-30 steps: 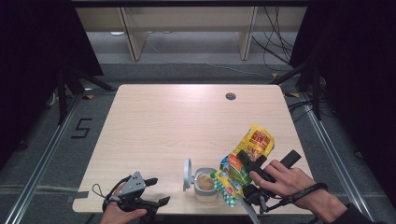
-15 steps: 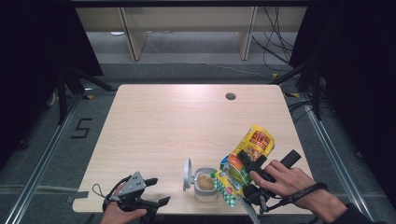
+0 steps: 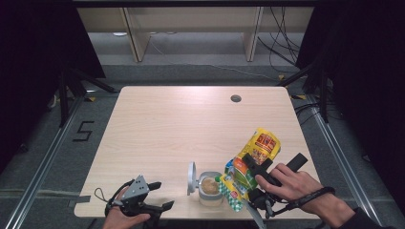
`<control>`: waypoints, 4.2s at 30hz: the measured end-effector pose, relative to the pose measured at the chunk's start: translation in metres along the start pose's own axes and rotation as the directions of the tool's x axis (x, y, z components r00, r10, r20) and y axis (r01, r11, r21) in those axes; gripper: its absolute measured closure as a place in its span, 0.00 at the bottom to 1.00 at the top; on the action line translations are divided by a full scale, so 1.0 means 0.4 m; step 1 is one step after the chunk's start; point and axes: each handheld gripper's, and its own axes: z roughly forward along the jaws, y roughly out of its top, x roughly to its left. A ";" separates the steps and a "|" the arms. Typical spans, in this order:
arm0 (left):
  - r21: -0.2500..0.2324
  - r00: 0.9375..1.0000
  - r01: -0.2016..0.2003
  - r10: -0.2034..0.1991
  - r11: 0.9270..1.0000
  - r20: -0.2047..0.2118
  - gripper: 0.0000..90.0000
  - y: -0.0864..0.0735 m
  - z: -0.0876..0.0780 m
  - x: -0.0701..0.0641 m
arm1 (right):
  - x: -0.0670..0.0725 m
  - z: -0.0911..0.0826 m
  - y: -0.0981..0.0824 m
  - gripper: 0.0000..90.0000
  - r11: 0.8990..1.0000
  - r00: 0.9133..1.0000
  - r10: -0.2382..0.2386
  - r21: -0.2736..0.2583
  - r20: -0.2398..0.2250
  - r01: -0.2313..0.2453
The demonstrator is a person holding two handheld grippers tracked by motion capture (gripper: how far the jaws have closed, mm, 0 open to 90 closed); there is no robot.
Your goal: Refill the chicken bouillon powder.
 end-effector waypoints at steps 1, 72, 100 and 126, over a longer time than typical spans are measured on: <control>0.000 1.000 -0.001 0.001 1.000 0.000 0.21 0.000 0.000 0.000 | 0.000 0.000 0.000 0.69 1.000 1.000 0.000 -0.001 -0.001 0.000; 0.003 1.000 0.000 0.000 1.000 0.001 0.21 0.001 -0.001 0.000 | 0.005 0.000 0.001 0.73 1.000 1.000 0.002 -0.002 -0.008 -0.002; 0.001 1.000 0.000 0.000 1.000 0.000 0.21 0.001 -0.002 0.000 | 0.017 -0.001 0.004 0.74 0.997 0.997 0.074 -0.012 -0.004 -0.074; 0.000 1.000 0.002 -0.002 1.000 -0.001 0.21 0.000 0.000 0.000 | 0.030 -0.017 0.004 0.74 0.989 0.988 0.145 0.042 -0.057 -0.143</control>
